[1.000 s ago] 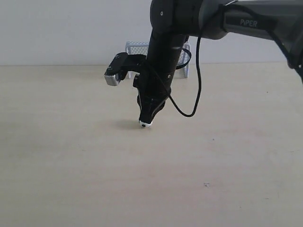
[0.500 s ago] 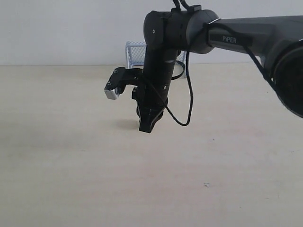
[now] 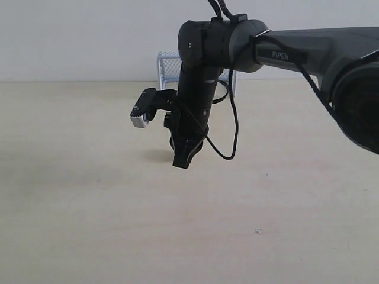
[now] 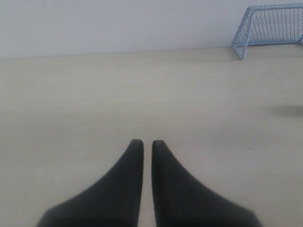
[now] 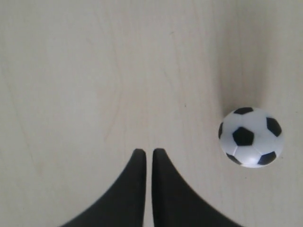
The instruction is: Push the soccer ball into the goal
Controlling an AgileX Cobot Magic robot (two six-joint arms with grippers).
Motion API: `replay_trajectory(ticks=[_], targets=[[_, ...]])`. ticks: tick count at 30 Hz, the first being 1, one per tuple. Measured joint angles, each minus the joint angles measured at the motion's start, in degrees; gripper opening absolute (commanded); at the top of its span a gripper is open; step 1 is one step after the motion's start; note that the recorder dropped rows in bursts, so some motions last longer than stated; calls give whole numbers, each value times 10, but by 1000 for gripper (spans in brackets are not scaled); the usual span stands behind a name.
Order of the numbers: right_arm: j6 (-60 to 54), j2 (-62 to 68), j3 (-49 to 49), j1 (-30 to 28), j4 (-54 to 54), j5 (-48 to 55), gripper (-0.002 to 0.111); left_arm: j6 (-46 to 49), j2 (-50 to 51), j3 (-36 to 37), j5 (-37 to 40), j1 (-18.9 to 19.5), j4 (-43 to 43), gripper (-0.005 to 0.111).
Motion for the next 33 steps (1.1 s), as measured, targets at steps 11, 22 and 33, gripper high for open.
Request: replay_trajectory(ticks=[11, 22, 33], targets=[[10, 0, 0, 0, 0, 0, 0, 0, 0, 0, 0, 0, 0, 6], [13, 31, -40, 0, -6, 0, 0, 0, 0, 0, 0, 0, 0, 6], [13, 44, -45, 0, -6, -1, 0, 0, 0, 0, 0, 0, 0, 6]])
